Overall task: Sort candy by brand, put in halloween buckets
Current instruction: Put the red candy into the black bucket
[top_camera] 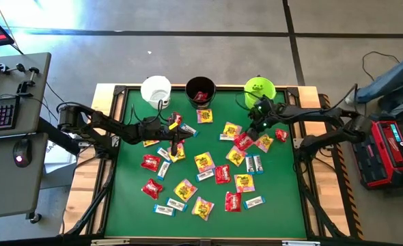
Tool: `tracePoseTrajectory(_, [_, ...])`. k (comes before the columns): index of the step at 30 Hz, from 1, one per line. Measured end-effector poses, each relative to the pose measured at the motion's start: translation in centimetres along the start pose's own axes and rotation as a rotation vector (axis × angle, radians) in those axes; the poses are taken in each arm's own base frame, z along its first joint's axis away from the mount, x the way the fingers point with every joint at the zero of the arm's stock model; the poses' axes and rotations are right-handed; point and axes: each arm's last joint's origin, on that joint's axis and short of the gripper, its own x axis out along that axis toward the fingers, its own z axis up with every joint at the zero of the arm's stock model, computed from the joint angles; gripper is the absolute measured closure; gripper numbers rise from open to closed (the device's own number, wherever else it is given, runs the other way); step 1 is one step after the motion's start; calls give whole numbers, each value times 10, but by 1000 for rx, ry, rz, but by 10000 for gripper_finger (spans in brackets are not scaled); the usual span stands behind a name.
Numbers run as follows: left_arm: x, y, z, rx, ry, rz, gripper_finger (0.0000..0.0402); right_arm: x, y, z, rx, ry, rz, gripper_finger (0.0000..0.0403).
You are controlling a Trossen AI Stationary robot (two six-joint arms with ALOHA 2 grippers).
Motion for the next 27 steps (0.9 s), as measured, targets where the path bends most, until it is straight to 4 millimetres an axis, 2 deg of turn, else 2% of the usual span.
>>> tracePoseTrajectory(12, [0,1,0,0,0,18,402,-27,67,50,-241,-203,-122,403])
tracePoseTrajectory(18, [0,1,0,-8,0,18,401,-36,85,61,-242,-228,-103,400])
tracePoseTrajectory(22, [0,1,0,-8,0,18,402,-32,90,48,-237,-104,-106,362])
tracePoseTrajectory(27, [0,1,0,-9,0,18,401,-23,87,38,-87,4,-139,268])
